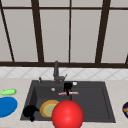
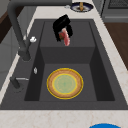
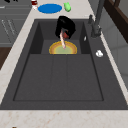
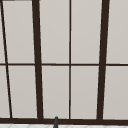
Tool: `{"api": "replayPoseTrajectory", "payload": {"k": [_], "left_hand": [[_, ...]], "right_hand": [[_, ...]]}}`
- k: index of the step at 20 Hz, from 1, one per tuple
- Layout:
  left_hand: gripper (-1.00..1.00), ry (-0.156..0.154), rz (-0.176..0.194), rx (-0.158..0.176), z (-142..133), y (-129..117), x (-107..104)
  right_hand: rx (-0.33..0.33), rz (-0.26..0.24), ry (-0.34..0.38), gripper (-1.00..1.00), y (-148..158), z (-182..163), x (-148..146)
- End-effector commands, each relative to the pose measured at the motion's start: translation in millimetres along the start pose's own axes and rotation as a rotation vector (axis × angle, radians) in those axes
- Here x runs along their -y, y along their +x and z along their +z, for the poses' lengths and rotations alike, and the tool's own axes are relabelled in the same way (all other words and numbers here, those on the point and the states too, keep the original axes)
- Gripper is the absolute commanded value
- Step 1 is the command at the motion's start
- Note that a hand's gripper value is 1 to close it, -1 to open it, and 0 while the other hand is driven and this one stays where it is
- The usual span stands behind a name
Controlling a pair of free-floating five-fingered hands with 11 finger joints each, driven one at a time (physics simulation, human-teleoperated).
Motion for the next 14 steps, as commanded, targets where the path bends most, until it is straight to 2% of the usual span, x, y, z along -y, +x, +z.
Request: {"api": "replayPoseTrajectory", "payload": {"k": [1, 9, 14], "left_hand": [[0.00, 0.000, 0.000, 0.000, 0.0, 0.0, 0.0], [0.00, 0.000, 0.000, 0.000, 0.0, 0.0, 0.0], [0.00, 0.000, 0.000, 0.000, 0.0, 0.0, 0.0]], "right_hand": [[-0.081, -0.055, -0.011, 1.00, -12.0, 4.3, 4.3], [-0.156, -0.051, -0.009, 1.00, -37.9, 12.4, 11.4], [-0.181, -0.045, -0.004, 1.00, -57.8, 18.6, 16.0]]}}
